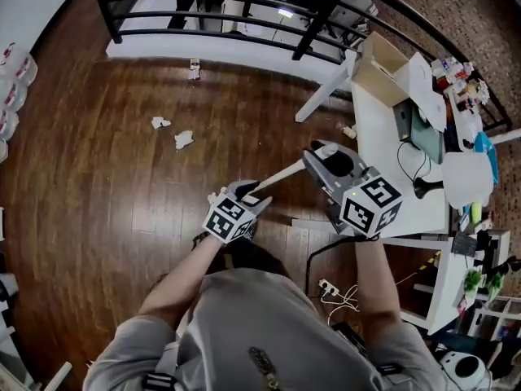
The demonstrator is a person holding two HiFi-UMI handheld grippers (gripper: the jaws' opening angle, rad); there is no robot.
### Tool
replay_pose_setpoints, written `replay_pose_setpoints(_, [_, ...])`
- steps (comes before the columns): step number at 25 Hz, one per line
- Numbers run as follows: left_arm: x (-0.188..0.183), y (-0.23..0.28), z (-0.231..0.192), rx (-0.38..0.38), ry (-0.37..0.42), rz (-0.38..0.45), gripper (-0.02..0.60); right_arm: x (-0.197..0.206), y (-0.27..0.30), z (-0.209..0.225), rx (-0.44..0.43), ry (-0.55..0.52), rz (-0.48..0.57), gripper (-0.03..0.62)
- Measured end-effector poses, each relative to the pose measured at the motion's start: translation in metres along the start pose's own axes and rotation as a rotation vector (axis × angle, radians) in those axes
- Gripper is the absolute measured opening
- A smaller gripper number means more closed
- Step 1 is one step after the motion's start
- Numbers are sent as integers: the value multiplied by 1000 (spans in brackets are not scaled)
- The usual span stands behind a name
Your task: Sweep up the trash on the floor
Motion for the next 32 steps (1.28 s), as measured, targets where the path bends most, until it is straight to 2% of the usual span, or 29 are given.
replay_pose_setpoints(3, [8,-10,-1,-21,5,21,175,-1,6,-28,-82,15,5,95])
replay_pose_setpoints(7, [4,-16,-6,-74,20,40,175,-5,14,-49,-246,8,15,95])
replay_pose_setpoints(8, [4,-17,-7,-93,17,44,163,-5,16,-51,-288,2,12,95])
replay_pose_setpoints(9, [4,-18,-8,-115,18,42,109,-5,19,-52,-326,-4,10,95])
replay_pose_setpoints(13, [14,-15,-9,-219,44,-2,91,5,29,-44,-446,-20,6,97])
replay_pose_setpoints(18, [32,4,-20,-326,-97,26,112,22,54,-21,-577,-28,-20,97])
replay_pose_setpoints(24, [69,29,-50,-424,-215,77,123,58,102,2,-644,-23,-90,97])
replay_pose_setpoints(28, [95,54,-92,-432,-270,79,124,85,153,24,-653,-29,-145,97])
replay_pose_setpoints(32, [103,73,-148,-438,-284,114,124,93,208,45,-629,-23,-151,97])
Point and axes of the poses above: the fingertips, and each gripper's own axes: y forward along the fingers, z to its right, x out of its underside, the point moved 6 cm from there along -y, backward along the fingers, and after that the axes turned 1 degree about -x, right-handed, at the moved point
